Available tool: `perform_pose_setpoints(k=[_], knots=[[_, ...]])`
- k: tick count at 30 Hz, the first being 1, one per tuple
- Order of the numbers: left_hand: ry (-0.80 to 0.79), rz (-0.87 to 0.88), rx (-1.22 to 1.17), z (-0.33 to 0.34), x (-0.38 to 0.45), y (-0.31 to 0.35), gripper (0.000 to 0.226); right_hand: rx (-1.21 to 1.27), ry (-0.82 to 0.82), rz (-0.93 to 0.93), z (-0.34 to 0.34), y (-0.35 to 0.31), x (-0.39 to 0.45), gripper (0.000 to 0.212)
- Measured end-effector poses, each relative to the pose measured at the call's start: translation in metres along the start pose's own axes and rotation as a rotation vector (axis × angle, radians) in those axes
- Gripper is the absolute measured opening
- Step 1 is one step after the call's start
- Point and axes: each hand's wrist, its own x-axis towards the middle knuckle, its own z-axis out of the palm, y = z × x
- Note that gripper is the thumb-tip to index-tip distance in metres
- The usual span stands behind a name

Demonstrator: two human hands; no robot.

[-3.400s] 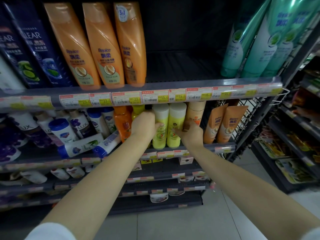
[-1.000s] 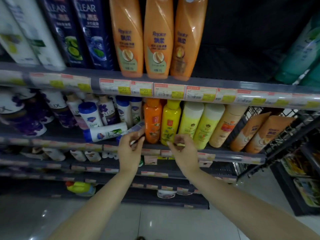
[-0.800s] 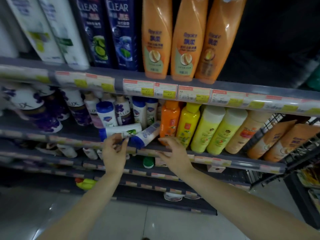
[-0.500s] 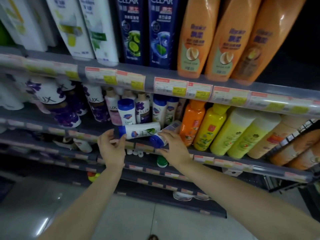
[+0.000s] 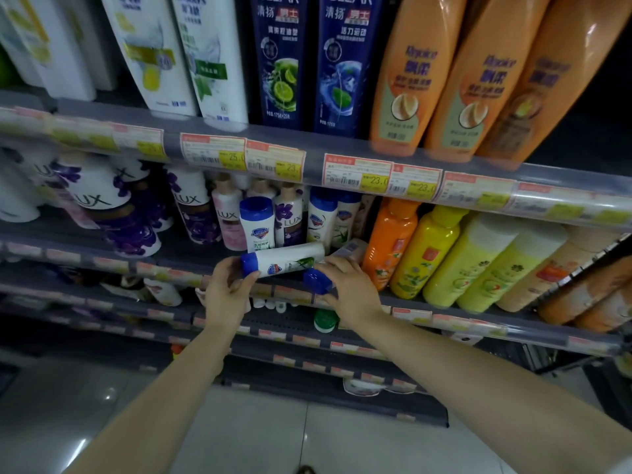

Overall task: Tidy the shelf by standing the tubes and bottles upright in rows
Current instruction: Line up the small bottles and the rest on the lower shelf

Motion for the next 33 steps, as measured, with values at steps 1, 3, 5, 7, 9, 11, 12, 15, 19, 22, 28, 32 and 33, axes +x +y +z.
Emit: perform_pose_setpoints(k=[1,3,5,7,9,11,12,15,19,22,28,32,33], knots=[[-0.008,0.022,-0.030,-0.001,-0.002,0.003,0.039,0.040,0.040,-0.017,-0.002,0.001,-0.001,0.061],[-0.004,0.066,-0.095,-0.001,-0.002,0.013,0.040,0.159,0.143,-0.022,-0.010,0.001,0.000,0.057],[-0.003,0.115,-0.114,-0.001,0.002,0.027,0.041,0.312,0.242,0.002,-0.021,0.001,0.005,0.051],[-0.027,0.171,-0.105,0.001,0.006,0.042,0.041,0.439,0.309,0.035,-0.034,-0.001,0.010,0.045],[-0.074,0.236,-0.095,0.006,0.012,0.056,0.042,0.530,0.345,0.089,-0.044,-0.002,0.014,0.040],[-0.140,0.319,-0.032,0.013,0.016,0.066,0.043,0.561,0.344,0.158,-0.046,-0.004,0.016,0.041],[-0.174,0.364,0.002,0.017,0.020,0.069,0.045,0.548,0.326,0.176,-0.046,-0.004,0.017,0.042],[-0.238,0.451,0.067,0.027,0.027,0.073,0.045,0.522,0.258,0.153,-0.046,-0.005,0.019,0.043],[-0.229,0.596,0.238,0.035,0.033,0.079,0.045,0.498,0.268,0.174,-0.048,-0.001,0.021,0.037],[-0.224,0.636,0.311,0.040,0.036,0.084,0.045,0.482,0.303,0.196,-0.047,0.000,0.022,0.037],[-0.216,0.699,0.289,0.039,0.041,0.083,0.043,0.462,0.389,0.239,-0.040,-0.005,0.027,0.042],[-0.232,0.644,0.239,0.036,0.043,0.082,0.043,0.457,0.370,0.220,-0.039,-0.003,0.028,0.041],[-0.249,0.630,0.237,0.036,0.043,0.083,0.043,0.451,0.356,0.211,-0.039,-0.002,0.028,0.042]])
